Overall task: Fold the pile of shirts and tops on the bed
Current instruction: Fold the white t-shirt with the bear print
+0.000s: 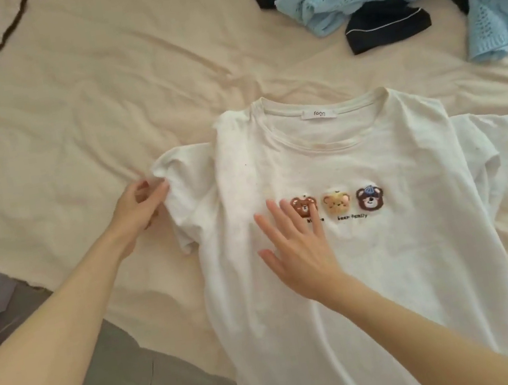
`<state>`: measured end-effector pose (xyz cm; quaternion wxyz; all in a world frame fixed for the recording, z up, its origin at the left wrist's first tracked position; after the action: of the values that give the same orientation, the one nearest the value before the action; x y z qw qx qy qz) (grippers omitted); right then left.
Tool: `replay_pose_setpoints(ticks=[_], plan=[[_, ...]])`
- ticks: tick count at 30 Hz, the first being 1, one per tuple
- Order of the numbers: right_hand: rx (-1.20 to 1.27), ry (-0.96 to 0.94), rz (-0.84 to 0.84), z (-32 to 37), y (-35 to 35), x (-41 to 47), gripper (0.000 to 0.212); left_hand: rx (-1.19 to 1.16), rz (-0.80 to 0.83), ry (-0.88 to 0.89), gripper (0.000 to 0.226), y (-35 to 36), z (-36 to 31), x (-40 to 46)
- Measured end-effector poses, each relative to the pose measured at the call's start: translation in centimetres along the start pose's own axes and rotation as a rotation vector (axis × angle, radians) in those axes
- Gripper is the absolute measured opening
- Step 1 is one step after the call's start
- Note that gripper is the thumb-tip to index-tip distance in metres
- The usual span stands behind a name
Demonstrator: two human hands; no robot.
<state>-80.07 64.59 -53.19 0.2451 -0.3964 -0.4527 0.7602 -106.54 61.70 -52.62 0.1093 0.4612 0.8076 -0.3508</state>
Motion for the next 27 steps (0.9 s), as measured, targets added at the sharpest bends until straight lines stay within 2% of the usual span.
replay_pose_setpoints(ticks=[2, 5, 10, 13, 15, 16, 18, 19, 20, 22, 25, 27], plan=[[-0.034, 0.029, 0.091, -0.5, 1.3, -0.5, 0.053, -0.029, 0.052, 0.084, 0.035, 0.3, -1.2, 1.1], [-0.023, 0.058, 0.184, -1.1, 1.7, -0.5, 0.056, 0.052, 0.104, 0.219, 0.019, 0.5, -3.5, 2.3], [0.12, 0.202, 0.22, -0.2, 0.5, 0.3, 0.048, 0.053, 0.193, 0.29, 0.018, -1.8, -5.2, 1.8], [0.323, 0.372, 0.217, 0.6, 0.0, 0.5, 0.044, 0.045, 0.155, 0.36, 0.032, -5.3, -6.5, 1.3], [0.401, 0.444, 0.108, 1.9, -0.3, 0.2, 0.045, 0.067, 0.069, 0.366, 0.029, -7.8, -6.8, 1.5], [0.424, 0.449, -0.013, 2.9, -0.8, -0.1, 0.043, 0.062, 0.031, 0.342, 0.027, -8.9, -6.5, 1.7], [0.494, 0.447, -0.244, 5.2, -2.1, -1.2, 0.033, 0.0, 0.024, 0.227, 0.021, -10.6, -5.3, 2.0], [0.566, 0.454, -0.28, 6.5, -2.3, -1.7, 0.027, -0.041, 0.05, 0.16, 0.015, -11.1, -4.4, 2.0], [0.669, 0.473, -0.242, 7.9, -2.1, -2.0, 0.019, -0.067, 0.084, 0.098, 0.012, -11.6, -3.5, 1.8], [0.93, 0.591, 0.029, 10.5, -0.1, -2.1, 0.018, -0.09, 0.135, 0.019, 0.012, -12.3, -2.0, 1.3], [1.377, 0.784, 0.462, 14.7, 3.1, -2.1, 0.019, -0.242, 0.116, -0.07, 0.006, -13.3, -0.4, 0.9], [1.703, 0.832, 0.613, 17.3, 4.3, -1.6, 0.009, -0.347, 0.108, -0.12, 0.009, -13.6, 0.3, 0.8]])
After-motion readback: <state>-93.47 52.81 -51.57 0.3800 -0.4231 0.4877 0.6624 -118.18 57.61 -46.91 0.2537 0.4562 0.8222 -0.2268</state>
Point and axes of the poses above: each hand's wrist, its own x-axis towards the middle knuckle, its own y-axis out of the palm, z = x × y, the point moved 6 cm from there along x, towards the middle knuckle, and after that the axes turned 10 degrees about y, right-handed, at the moved point
